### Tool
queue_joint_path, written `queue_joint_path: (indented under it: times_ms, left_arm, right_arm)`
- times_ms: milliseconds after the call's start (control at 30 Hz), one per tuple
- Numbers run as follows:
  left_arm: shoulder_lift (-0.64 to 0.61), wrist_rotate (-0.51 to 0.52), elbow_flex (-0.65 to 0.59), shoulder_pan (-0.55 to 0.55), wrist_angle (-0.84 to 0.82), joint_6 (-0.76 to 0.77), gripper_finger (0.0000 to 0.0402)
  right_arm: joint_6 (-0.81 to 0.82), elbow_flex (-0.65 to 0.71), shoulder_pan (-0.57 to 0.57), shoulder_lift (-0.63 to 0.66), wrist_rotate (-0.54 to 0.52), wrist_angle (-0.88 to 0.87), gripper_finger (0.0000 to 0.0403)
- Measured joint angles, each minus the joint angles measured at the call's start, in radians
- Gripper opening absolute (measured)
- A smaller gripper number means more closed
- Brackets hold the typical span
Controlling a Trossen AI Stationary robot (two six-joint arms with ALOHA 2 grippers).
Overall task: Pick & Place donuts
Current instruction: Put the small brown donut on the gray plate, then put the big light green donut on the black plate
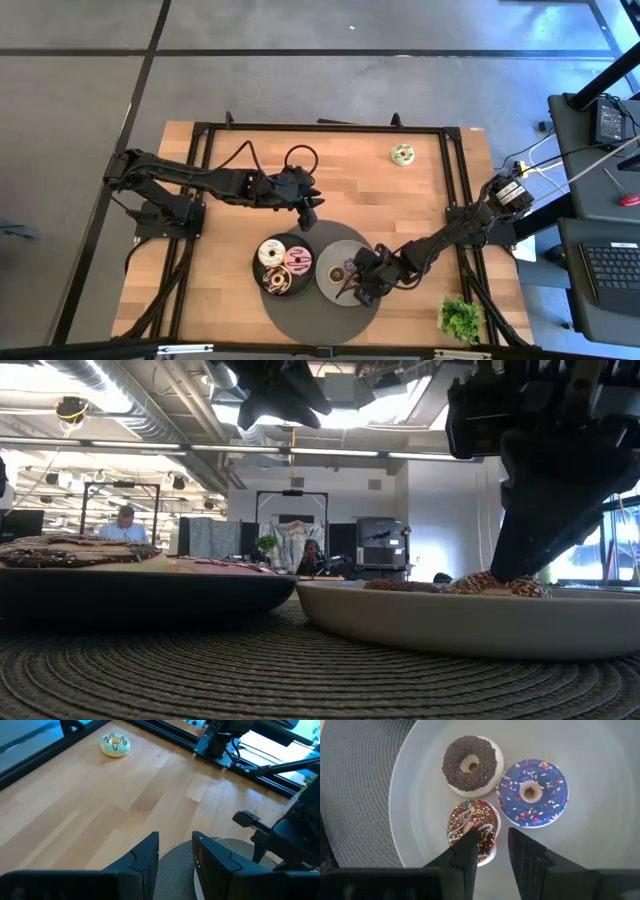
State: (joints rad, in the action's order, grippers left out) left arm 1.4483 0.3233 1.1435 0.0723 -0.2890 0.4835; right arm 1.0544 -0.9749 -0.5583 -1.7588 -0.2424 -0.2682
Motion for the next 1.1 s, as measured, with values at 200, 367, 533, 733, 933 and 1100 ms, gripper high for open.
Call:
queue_joint_path:
  times_ms: [200,367,533,733,933,1100]
  left_arm:
    - [0.0,0.0,0.0,0.0,0.0,0.0,0.011]
    - [0.0,-0.001,0.0,0.0,0.0,0.0,0.011]
    - [0.0,-0.005,0.0,0.002,0.0,0.0,0.0113]
    - [0.0,0.001,0.0,0.004,0.0,0.0,0.0114]
    - [0.0,0.052,0.0,-0.004,0.0,0.002,0.0114]
    - [0.0,0.103,0.0,-0.003,0.001,0.012,0.0112]
  right_arm:
    - [0.015,0.0,0.005,0.02,-0.016,0.0,0.0112]
    - [0.052,0.0,0.023,0.085,-0.04,-0.113,0.0112]
    - [0.14,0.0,0.077,0.304,-0.127,-0.368,0.0113]
    - [0.17,-0.001,0.228,0.525,-0.152,-0.628,0.0113]
    - [-0.01,-0.001,0.51,0.566,-0.125,-0.753,0.0113]
    - [-0.236,-0.001,0.778,0.539,-0.038,-0.678,0.0113]
